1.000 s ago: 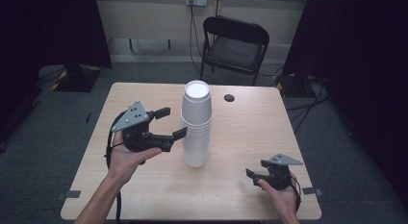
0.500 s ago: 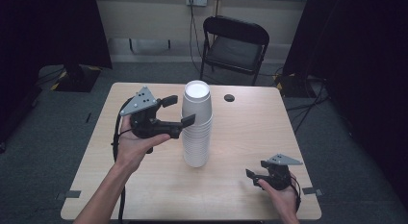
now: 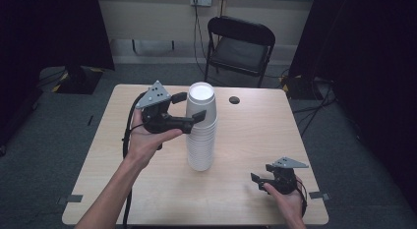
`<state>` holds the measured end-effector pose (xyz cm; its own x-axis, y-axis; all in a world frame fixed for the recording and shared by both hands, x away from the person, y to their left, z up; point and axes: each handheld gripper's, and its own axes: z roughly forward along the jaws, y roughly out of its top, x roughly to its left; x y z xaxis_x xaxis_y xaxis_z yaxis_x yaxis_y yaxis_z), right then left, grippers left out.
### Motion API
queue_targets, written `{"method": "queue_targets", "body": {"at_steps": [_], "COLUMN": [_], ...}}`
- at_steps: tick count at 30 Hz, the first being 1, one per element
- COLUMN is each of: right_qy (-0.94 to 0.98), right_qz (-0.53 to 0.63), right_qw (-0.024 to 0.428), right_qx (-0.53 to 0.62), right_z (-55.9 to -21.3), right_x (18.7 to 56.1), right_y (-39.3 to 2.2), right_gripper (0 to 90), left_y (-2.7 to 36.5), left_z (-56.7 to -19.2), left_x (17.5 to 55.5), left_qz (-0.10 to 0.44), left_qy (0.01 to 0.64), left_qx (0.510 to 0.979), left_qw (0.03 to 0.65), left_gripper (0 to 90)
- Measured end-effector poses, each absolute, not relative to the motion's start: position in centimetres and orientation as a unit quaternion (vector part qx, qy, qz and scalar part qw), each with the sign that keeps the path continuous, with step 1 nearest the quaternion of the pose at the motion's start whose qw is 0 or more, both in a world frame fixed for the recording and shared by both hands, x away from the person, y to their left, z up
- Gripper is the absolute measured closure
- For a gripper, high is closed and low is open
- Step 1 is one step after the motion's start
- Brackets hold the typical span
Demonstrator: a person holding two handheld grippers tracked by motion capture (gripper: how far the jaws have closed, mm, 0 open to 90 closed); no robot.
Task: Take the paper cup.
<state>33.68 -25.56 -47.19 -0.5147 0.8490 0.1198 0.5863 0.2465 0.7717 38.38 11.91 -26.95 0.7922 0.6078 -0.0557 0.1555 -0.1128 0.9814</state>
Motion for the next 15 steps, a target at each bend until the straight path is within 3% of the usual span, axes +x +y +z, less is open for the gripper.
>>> {"method": "queue_targets", "body": {"at_steps": [15], "right_qy": [0.774], "right_qz": [0.396], "right_qw": [0.159], "right_qx": [0.469], "right_z": [-47.3], "right_x": [33.8], "right_y": [-25.5], "right_gripper": [26.1], "left_y": [10.0], "left_z": [-27.3], "left_x": [40.3], "left_qz": [0.180], "left_qy": [0.277], "left_qx": [0.736], "left_qw": [0.591], "left_gripper": [15.1]}}
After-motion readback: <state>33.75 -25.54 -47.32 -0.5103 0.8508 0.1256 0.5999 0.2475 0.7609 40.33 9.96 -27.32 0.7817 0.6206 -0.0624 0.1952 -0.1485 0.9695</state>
